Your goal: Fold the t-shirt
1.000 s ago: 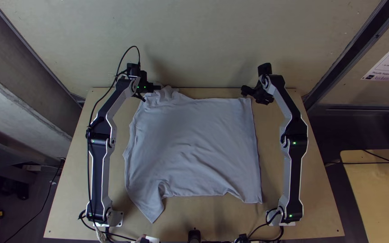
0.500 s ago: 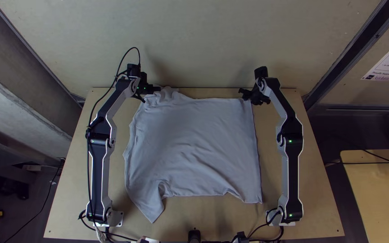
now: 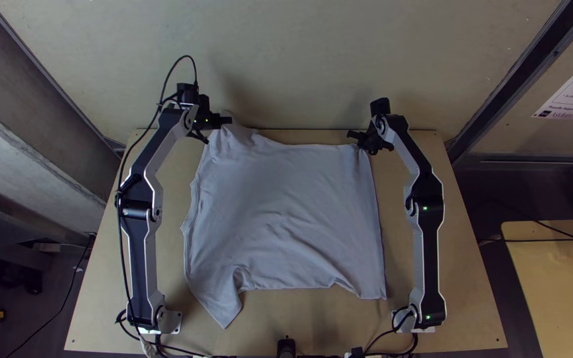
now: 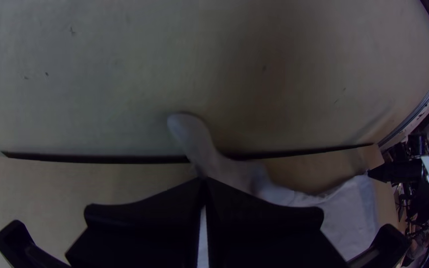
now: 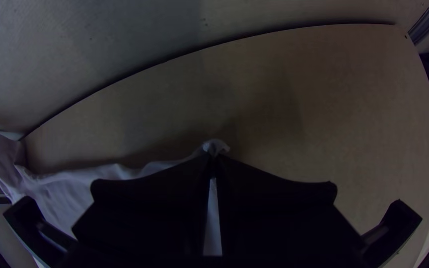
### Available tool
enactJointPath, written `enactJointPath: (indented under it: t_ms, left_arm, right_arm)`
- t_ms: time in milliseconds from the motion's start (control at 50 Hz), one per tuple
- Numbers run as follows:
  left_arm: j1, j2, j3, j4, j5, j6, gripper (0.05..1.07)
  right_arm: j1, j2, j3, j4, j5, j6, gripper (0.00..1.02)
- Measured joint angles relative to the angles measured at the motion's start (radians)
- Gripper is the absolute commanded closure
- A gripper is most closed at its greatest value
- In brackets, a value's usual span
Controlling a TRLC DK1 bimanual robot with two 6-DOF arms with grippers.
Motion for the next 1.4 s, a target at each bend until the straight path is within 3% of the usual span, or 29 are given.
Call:
enactJointPath:
  t_ms: [460, 640, 960, 1400]
  left_arm:
    - [0.043, -0.097, -0.201, 0.002, 0.003, 0.000, 1.05]
    - [0.042, -0.191, -0.354, 0.088, 0.007, 0.000, 1.05]
    - [0.037, -0.337, -0.528, 0.114, 0.010, 0.001, 1.05]
    - [0.038, -0.512, -0.818, 0.198, 0.011, 0.001, 1.05]
  right_arm:
    - [-0.007, -0.116, -0.114, 0.001, 0.067, 0.000, 1.00]
    - [-0.008, -0.164, -0.178, 0.003, 0.087, -0.001, 1.00]
    - [-0.002, -0.294, -0.396, 0.081, 0.103, -0.021, 1.00]
    - [0.018, -0.437, -0.543, 0.090, 0.114, -0.023, 1.00]
